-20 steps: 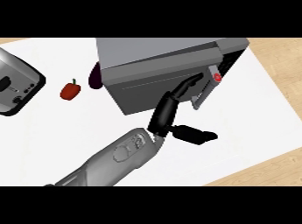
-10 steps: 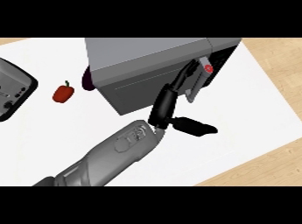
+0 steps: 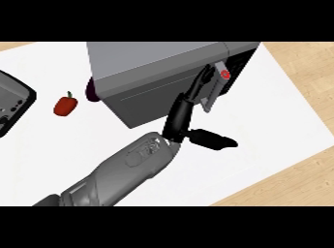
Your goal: Pick up the milk, place it into the microwave and close the microwave
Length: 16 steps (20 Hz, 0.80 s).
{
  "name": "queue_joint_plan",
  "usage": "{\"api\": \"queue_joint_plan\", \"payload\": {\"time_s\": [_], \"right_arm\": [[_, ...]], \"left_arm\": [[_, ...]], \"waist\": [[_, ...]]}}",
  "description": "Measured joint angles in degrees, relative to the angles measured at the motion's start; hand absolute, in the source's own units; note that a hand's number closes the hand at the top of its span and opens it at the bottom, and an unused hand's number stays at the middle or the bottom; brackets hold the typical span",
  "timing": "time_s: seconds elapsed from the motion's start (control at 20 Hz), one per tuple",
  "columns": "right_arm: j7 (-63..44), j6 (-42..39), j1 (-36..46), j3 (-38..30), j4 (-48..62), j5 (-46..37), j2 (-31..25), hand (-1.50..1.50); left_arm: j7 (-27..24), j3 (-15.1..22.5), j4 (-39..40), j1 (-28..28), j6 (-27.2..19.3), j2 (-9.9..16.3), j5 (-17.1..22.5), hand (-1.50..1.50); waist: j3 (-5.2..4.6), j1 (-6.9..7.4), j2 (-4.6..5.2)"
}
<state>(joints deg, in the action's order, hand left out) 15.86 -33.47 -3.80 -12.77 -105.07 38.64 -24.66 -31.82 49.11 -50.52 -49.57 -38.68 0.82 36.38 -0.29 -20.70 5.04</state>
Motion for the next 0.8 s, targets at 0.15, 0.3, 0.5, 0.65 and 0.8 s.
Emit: {"api": "queue_joint_plan", "payload": {"time_s": [0.15, 0.3, 0.5, 0.65, 0.8], "right_arm": [[-0.73, 0.16, 0.57, -0.19, 0.26, 0.78, -0.61, -1.5], [-1.34, 0.17, 1.07, -0.55, 0.44, 1.69, -1.33, -1.5], [-2.19, 0.07, 1.68, -0.69, 0.83, 2.83, -2.13, -1.5], [-2.71, -0.1, 2.12, -0.88, 0.83, 3.6, -2.82, -1.5], [-3.22, -0.13, 2.71, -1.12, 0.88, 4.25, -3.53, -1.5]], "left_arm": [[-1.18, 0.35, 0.35, -0.09, -0.33, 0.05, 1.08, -1.5], [-2.43, 0.67, 0.76, -0.1, -0.66, 0.04, 2.07, -1.5], [-3.69, 1.21, 1.19, -0.29, -1.09, -0.01, 3.42, -1.5], [-4.77, 1.56, 1.77, -0.46, -1.25, -0.09, 4.19, -1.5], [-5.79, 1.82, 2.15, -0.63, -1.12, -0.19, 5.11, -1.5]], "waist": [[0.01, -0.34, 0.02], [0.03, -0.76, 0.0], [0.07, -1.11, 0.03], [0.08, -1.36, 0.0], [0.06, -1.5, 0.08]]}}
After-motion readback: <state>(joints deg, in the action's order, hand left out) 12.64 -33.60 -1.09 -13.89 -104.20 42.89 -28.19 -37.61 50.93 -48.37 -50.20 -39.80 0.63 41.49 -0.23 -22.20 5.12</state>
